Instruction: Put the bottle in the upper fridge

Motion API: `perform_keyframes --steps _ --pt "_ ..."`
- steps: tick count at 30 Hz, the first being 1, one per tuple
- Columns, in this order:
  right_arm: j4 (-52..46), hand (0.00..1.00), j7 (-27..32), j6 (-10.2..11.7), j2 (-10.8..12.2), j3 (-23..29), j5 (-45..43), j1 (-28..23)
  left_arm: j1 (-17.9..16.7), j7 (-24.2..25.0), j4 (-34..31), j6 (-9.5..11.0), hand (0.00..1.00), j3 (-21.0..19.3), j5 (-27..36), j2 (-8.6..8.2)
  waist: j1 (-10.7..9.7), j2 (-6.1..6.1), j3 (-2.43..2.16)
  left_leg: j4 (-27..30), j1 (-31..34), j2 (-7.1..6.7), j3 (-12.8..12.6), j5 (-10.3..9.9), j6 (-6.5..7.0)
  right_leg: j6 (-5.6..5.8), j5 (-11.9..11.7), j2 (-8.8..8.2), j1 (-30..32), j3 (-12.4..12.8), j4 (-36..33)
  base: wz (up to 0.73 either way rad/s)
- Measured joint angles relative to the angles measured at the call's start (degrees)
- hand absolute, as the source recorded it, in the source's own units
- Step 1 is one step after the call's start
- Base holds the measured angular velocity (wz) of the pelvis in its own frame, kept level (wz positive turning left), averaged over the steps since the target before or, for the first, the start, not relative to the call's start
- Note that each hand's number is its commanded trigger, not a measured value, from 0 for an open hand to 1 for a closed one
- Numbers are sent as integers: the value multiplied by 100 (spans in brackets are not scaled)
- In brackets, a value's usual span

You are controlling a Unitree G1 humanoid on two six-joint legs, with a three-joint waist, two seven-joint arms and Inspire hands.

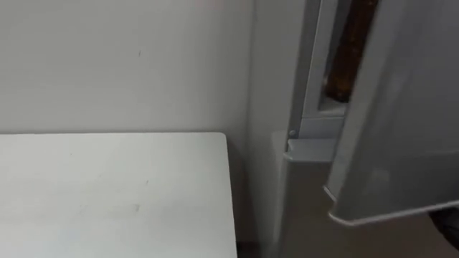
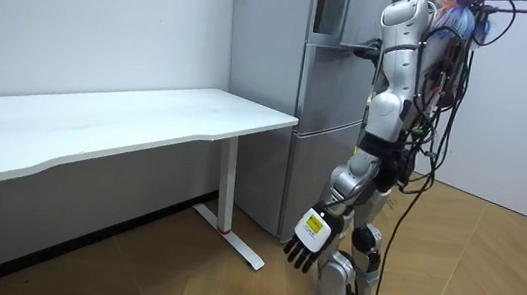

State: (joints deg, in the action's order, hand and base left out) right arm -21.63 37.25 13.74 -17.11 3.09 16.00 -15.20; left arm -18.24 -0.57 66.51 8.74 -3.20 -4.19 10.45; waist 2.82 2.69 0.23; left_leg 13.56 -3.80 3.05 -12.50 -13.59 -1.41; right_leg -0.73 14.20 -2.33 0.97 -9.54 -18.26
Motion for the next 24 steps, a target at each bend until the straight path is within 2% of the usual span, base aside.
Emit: perform_keyframes --steps 4,10,24 --pt "-20 0 -361 0 -1 -231 -75 62 2 18 2 -4 0 22 4 8 92 -29 -6 0 3 38 2 2 -3 -23 -27 39 -31 -34 83 3" --pt "-127 0 -431 9 7 -276 -76 62 -10 24 0 -7 0 75 3 9 64 -90 -1 -3 0 40 3 1 -3 -23 -53 44 -88 -44 158 0" --pt "-128 0 -554 11 7 -309 -76 61 3 110 -3 -10 0 125 1 13 54 -90 1 -2 1 40 2 1 -3 -20 -63 45 -87 -40 157 0"
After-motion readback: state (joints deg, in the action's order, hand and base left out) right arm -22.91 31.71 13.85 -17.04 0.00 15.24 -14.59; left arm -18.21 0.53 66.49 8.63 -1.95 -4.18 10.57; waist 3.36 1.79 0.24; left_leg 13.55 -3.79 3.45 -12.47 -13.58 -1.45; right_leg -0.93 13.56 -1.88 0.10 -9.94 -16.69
